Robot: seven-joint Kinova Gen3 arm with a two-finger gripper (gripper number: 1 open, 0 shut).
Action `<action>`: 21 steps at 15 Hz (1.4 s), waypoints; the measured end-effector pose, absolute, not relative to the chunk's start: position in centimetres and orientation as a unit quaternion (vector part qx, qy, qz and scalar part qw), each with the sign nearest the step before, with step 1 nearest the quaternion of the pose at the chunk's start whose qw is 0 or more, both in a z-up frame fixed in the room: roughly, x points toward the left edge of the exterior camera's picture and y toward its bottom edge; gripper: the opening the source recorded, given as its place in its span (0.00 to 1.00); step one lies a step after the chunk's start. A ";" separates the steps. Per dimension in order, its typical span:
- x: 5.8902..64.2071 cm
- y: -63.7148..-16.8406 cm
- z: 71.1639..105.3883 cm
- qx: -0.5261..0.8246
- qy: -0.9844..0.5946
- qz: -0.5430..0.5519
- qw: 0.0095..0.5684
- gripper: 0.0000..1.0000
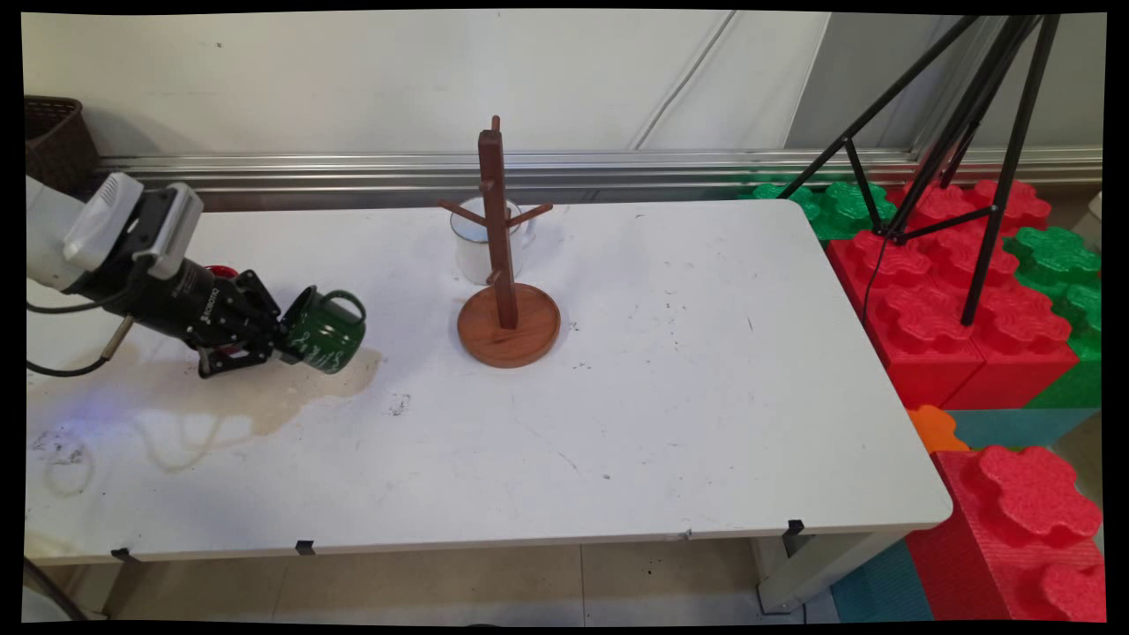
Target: Place the picked object on the table
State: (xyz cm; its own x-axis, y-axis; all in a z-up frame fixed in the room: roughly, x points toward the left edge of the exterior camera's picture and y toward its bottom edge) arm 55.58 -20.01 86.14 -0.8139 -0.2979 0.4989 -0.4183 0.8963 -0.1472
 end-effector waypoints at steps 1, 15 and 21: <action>55.7 -20.0 86.0 0.185 -0.946 0.127 0.232 0.00; 57.3 -19.8 83.6 0.110 -0.976 0.139 0.128 0.00; 57.4 -19.7 82.7 0.084 -0.981 0.140 0.101 0.00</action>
State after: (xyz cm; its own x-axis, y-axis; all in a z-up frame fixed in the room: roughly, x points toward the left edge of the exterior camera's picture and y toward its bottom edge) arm 57.40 -19.72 82.70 -0.9654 -0.1364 0.2224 -0.1930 0.9468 -0.2574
